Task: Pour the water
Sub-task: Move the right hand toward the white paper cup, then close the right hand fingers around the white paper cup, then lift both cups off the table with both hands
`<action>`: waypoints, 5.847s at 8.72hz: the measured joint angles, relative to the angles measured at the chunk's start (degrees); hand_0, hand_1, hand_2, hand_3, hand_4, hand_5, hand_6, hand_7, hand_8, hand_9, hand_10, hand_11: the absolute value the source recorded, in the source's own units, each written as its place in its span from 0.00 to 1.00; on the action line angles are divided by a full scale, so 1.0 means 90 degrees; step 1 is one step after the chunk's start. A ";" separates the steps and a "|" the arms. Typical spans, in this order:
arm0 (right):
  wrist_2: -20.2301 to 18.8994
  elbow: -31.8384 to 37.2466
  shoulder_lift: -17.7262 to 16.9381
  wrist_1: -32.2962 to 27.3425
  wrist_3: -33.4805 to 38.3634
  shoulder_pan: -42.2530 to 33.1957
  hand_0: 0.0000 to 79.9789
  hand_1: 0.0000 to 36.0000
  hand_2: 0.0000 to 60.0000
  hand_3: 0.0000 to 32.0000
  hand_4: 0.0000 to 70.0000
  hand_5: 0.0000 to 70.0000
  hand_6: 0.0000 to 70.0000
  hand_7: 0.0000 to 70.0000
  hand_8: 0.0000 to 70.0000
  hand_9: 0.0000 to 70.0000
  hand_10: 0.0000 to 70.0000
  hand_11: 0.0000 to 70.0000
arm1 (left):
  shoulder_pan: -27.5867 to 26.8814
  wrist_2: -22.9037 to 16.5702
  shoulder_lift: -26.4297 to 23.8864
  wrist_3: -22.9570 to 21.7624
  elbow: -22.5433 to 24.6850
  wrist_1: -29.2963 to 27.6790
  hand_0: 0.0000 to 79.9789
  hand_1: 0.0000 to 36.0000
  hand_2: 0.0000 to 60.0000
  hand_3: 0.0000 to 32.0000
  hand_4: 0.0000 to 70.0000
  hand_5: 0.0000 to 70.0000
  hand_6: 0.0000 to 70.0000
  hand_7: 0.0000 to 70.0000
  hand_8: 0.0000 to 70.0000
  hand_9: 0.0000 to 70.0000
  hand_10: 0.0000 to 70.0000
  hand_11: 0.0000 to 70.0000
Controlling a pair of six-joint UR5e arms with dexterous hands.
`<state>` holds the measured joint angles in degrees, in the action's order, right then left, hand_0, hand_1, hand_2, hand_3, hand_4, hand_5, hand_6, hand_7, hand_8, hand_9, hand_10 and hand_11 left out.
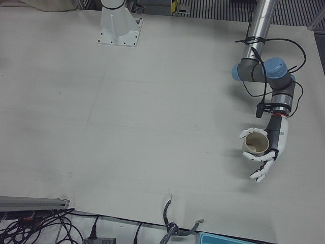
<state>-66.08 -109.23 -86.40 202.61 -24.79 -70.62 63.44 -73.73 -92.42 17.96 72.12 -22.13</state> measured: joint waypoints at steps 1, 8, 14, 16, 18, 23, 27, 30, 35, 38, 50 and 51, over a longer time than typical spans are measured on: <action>0.0002 0.0234 -0.0003 -0.0169 0.0131 0.0027 0.53 0.31 0.20 0.00 0.03 0.00 0.00 0.00 0.02 0.05 0.03 0.06 | 0.0007 -0.0004 0.0036 -0.0007 0.0107 0.0039 0.59 0.38 0.61 0.00 0.80 0.63 0.26 0.29 0.13 0.19 0.17 0.26; 0.0023 0.1914 -0.0854 -0.2463 0.0620 0.0466 0.52 0.28 0.18 0.00 0.01 0.00 0.00 0.00 0.04 0.07 0.06 0.11 | 0.0048 -0.0024 0.0576 -0.0096 0.1057 0.0299 0.60 0.41 0.60 0.00 0.78 0.65 0.25 0.29 0.12 0.18 0.17 0.25; 0.0563 0.2670 -0.0617 -0.3054 0.0695 0.1098 0.47 0.22 0.19 0.00 0.03 0.05 0.00 0.03 0.03 0.04 0.03 0.06 | 0.0051 -0.0024 0.1220 -0.0197 0.1593 0.0273 0.61 0.44 0.62 0.00 0.77 0.67 0.25 0.28 0.12 0.17 0.17 0.25; 0.0608 0.2706 -0.0685 -0.3040 0.1023 0.1300 0.32 0.11 0.11 0.00 0.05 0.04 0.00 0.01 0.03 0.05 0.02 0.04 | 0.0051 -0.0026 0.1348 -0.0198 0.1770 0.0284 0.61 0.46 0.64 0.00 0.77 0.67 0.25 0.28 0.11 0.18 0.16 0.25; 0.0634 0.3064 -0.0531 -0.3073 0.1104 0.1500 0.30 0.09 0.09 0.00 0.02 0.01 0.00 0.00 0.03 0.06 0.02 0.04 | 0.0045 -0.0022 0.1467 -0.0203 0.1787 0.0218 0.61 0.47 0.65 0.00 0.78 0.67 0.25 0.27 0.12 0.18 0.16 0.25; 0.1215 0.3665 0.0178 -0.3079 0.1078 0.2120 0.46 0.21 0.16 0.00 0.00 0.00 0.00 0.00 0.03 0.06 0.03 0.06 | 0.0043 -0.0021 0.1516 -0.0199 0.1700 0.0121 0.61 0.46 0.63 0.00 0.77 0.67 0.25 0.27 0.12 0.18 0.16 0.25; 0.1357 0.3718 0.0047 -0.3136 0.1067 0.2296 0.52 0.30 0.19 0.00 0.00 0.00 0.00 0.00 0.03 0.05 0.04 0.07 | 0.0038 -0.0006 0.1519 -0.0196 0.1654 0.0100 0.61 0.45 0.63 0.00 0.77 0.66 0.25 0.27 0.11 0.17 0.16 0.25; 0.1534 0.3710 0.0056 -0.3146 0.1066 0.2492 0.53 0.32 0.20 0.00 0.00 0.00 0.00 0.00 0.04 0.06 0.04 0.08 | 0.0035 0.0010 0.1550 -0.0190 0.1616 0.0074 0.61 0.45 0.62 0.00 0.76 0.66 0.24 0.26 0.11 0.17 0.16 0.25; 0.1905 0.3744 0.0105 -0.3147 0.1065 0.3045 0.53 0.32 0.20 0.00 0.00 0.00 0.00 0.00 0.04 0.06 0.04 0.08 | 0.0035 0.0028 0.1620 -0.0183 0.1531 -0.0044 0.61 0.45 0.62 0.00 0.75 0.66 0.24 0.26 0.11 0.17 0.16 0.25; 0.1909 0.3740 0.0096 -0.3147 0.1071 0.3047 0.53 0.32 0.20 0.00 0.00 0.00 0.00 0.00 0.04 0.06 0.04 0.08 | 0.0037 0.0028 0.1630 -0.0179 0.1528 -0.0050 0.61 0.45 0.61 0.00 0.75 0.66 0.24 0.26 0.11 0.17 0.16 0.25; 0.1903 0.3777 0.0041 -0.3147 0.1102 0.3041 0.57 0.50 0.76 0.00 0.38 1.00 0.06 0.14 0.06 0.12 0.11 0.16 | 0.0029 0.0031 0.1626 -0.0104 0.1495 -0.0086 0.61 0.45 0.60 0.00 0.75 0.65 0.24 0.26 0.11 0.17 0.16 0.25; 0.1903 0.3769 0.0040 -0.3147 0.1104 0.3042 0.57 0.49 0.74 0.00 0.37 1.00 0.05 0.14 0.05 0.11 0.10 0.16 | 0.0030 0.0032 0.1626 -0.0109 0.1495 -0.0088 0.61 0.45 0.61 0.00 0.75 0.65 0.24 0.26 0.11 0.17 0.16 0.25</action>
<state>-48.96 -75.31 -86.04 174.29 -14.86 -43.25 63.71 -73.44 -77.78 16.98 85.58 -22.92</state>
